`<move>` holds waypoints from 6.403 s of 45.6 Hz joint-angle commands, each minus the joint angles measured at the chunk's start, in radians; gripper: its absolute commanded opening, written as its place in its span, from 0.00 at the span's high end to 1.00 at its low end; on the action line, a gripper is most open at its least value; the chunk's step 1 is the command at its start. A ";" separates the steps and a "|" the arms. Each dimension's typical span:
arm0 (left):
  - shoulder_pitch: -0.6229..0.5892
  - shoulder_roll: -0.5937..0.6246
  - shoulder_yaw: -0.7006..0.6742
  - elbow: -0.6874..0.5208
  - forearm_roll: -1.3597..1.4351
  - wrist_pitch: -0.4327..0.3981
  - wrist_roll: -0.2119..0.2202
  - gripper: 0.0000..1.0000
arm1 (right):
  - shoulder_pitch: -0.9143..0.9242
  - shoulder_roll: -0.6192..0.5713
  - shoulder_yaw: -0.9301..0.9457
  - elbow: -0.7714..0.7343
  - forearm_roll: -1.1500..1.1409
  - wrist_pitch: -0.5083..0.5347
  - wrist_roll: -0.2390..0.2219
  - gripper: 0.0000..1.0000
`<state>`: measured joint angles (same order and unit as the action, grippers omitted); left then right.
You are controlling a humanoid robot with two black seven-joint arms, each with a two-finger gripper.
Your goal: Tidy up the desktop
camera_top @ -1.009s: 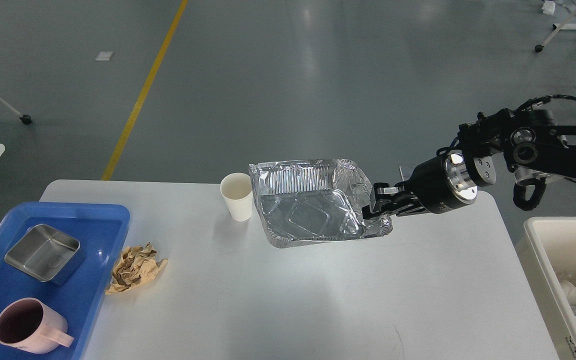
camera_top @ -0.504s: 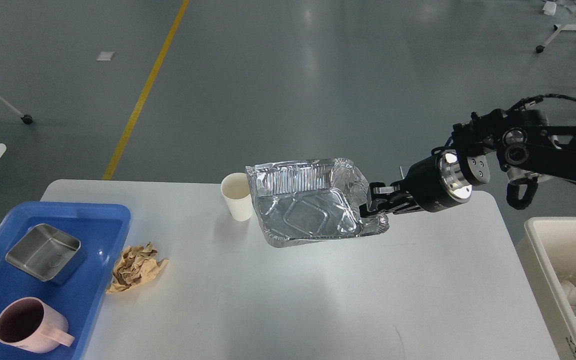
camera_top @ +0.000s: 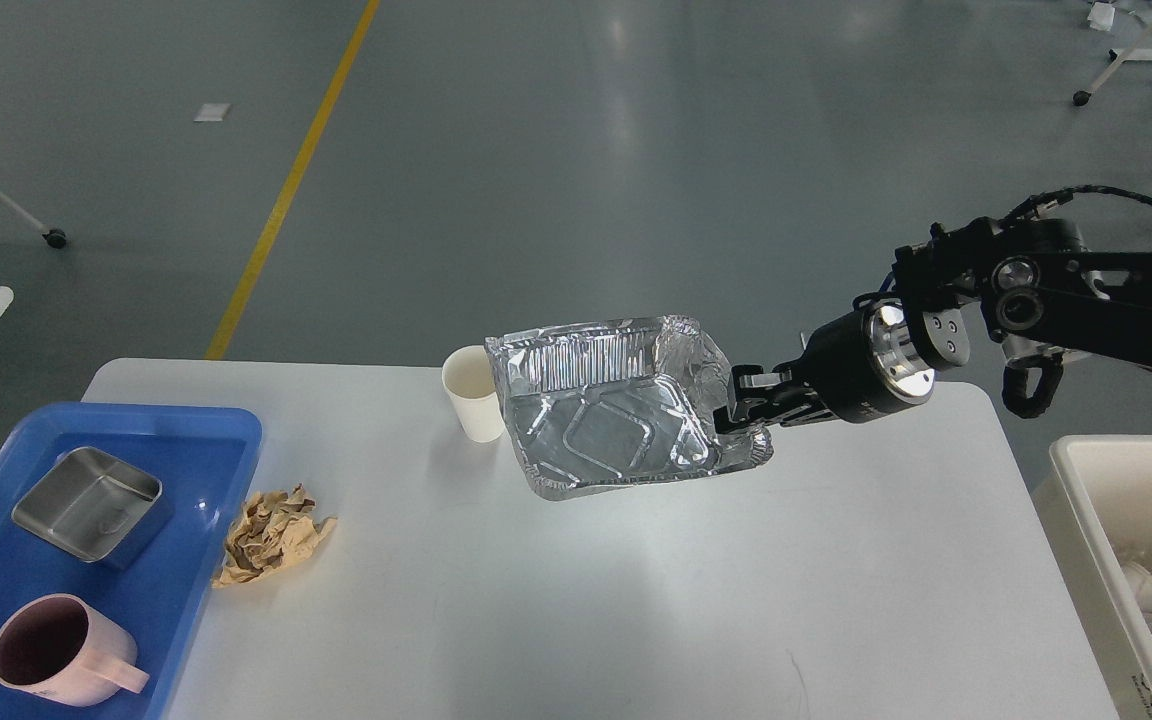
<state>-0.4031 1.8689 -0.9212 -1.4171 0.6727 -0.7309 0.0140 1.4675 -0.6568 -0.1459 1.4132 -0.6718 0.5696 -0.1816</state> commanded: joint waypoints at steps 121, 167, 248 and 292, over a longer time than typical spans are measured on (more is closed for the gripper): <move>-0.470 -1.808 0.401 0.882 0.729 0.478 0.230 0.32 | -0.036 0.025 0.000 -0.040 -0.052 -0.008 0.002 1.00; -0.516 -1.670 0.440 0.765 0.581 0.188 0.227 1.00 | -0.036 0.009 0.000 -0.039 -0.052 -0.007 0.002 1.00; -1.168 -1.691 0.562 0.540 0.341 -0.229 0.250 0.95 | -0.021 0.045 -0.029 -0.091 -0.041 0.007 0.004 1.00; -1.077 -1.762 0.696 0.510 0.366 -0.229 0.259 0.92 | -0.010 0.048 -0.024 -0.123 -0.038 0.010 0.002 1.00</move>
<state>-1.4876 0.1151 -0.2256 -0.9078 1.0378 -0.9600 0.2725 1.4555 -0.6090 -0.1703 1.2876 -0.7103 0.5797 -0.1795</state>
